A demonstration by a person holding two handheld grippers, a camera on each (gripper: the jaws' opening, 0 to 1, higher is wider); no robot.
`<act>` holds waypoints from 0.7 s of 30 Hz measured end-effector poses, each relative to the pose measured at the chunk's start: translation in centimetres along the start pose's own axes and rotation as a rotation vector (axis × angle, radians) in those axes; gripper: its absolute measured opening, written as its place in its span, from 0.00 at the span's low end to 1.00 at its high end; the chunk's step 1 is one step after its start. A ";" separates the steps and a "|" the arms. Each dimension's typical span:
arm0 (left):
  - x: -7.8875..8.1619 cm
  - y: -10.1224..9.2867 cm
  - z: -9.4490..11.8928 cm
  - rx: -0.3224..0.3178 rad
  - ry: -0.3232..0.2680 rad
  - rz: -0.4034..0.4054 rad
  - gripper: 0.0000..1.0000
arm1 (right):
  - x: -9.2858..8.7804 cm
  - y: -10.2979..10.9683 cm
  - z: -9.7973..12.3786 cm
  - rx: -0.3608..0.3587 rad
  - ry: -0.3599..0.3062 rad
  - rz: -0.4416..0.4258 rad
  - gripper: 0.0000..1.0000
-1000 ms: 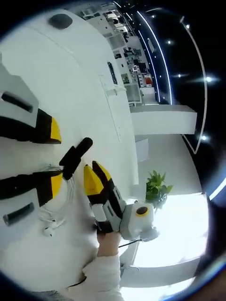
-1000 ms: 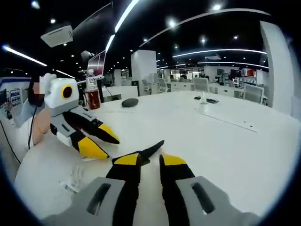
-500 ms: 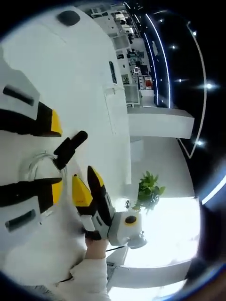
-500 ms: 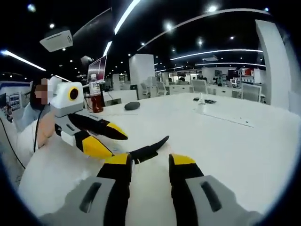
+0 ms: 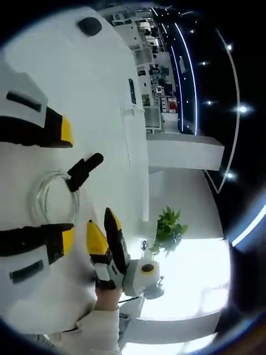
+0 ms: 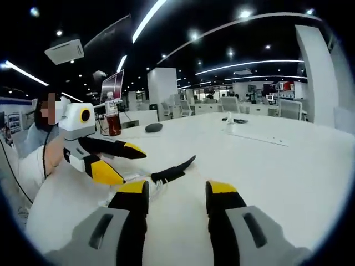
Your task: Peel open the Velcro strap on the desktop, arrange the wired earphones neatly onto it, and close the Velcro strap to secure them.
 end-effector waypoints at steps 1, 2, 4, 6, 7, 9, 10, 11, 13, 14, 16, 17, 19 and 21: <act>0.0 -0.1 0.0 0.004 -0.002 0.001 0.61 | 0.0 0.0 0.2 -0.005 -0.005 -0.001 0.45; 0.0 -0.2 0.0 0.009 -0.005 0.000 0.62 | 0.0 -0.1 0.4 -0.009 -0.007 -0.002 0.46; -0.1 -0.5 0.3 0.019 -0.013 -0.001 0.63 | 0.1 -0.4 0.9 -0.023 -0.015 -0.002 0.48; -0.2 -1.0 0.7 0.030 -0.026 -0.002 0.65 | 0.1 -0.3 1.7 -0.038 -0.024 -0.005 0.49; -0.2 -1.0 0.7 0.032 -0.029 0.001 0.66 | 0.1 -0.3 1.9 -0.044 -0.026 -0.008 0.51; -0.2 -1.2 1.1 0.041 -0.048 0.018 0.68 | 0.1 -0.5 2.7 -0.061 -0.037 -0.024 0.53; -0.2 -1.2 1.1 0.042 -0.051 0.021 0.70 | 0.1 -0.4 3.1 -0.067 -0.043 -0.032 0.56; -0.2 -1.3 1.4 0.046 -0.062 0.031 0.71 | 0.0 -0.3 3.5 -0.073 -0.047 -0.038 0.58; -0.2 -1.6 1.7 0.049 -0.081 0.043 0.72 | 0.1 -0.2 4.3 -0.086 -0.062 -0.043 0.61; -0.2 -1.8 1.8 0.050 -0.087 0.046 0.72 | 0.1 -0.3 4.5 -0.090 -0.065 -0.043 0.61; -0.3 -2.1 2.0 0.056 -0.094 0.047 0.73 | 0.1 -0.3 5.2 -0.100 -0.070 -0.041 0.62; -0.3 -1.9 1.9 0.063 -0.096 0.044 0.74 | 0.1 -0.3 5.7 -0.111 -0.070 -0.037 0.64; -0.4 -2.5 2.1 0.067 -0.099 0.039 0.77 | 0.1 -0.1 6.5 -0.129 -0.082 -0.034 0.68; -0.5 -3.1 2.3 0.067 -0.114 0.044 0.79 | 0.2 0.2 7.6 -0.158 -0.107 -0.039 0.72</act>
Point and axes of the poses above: the point that each gripper's makers call its tool centre point, and the gripper's own axes: z roughly backward along the fingers, y roughly to its left, x roughly out of its top, the point moved 4 cm from there along z, roughly backward along the fingers, and after that the axes turned 3 degrees about z, right-handed, at the moved point
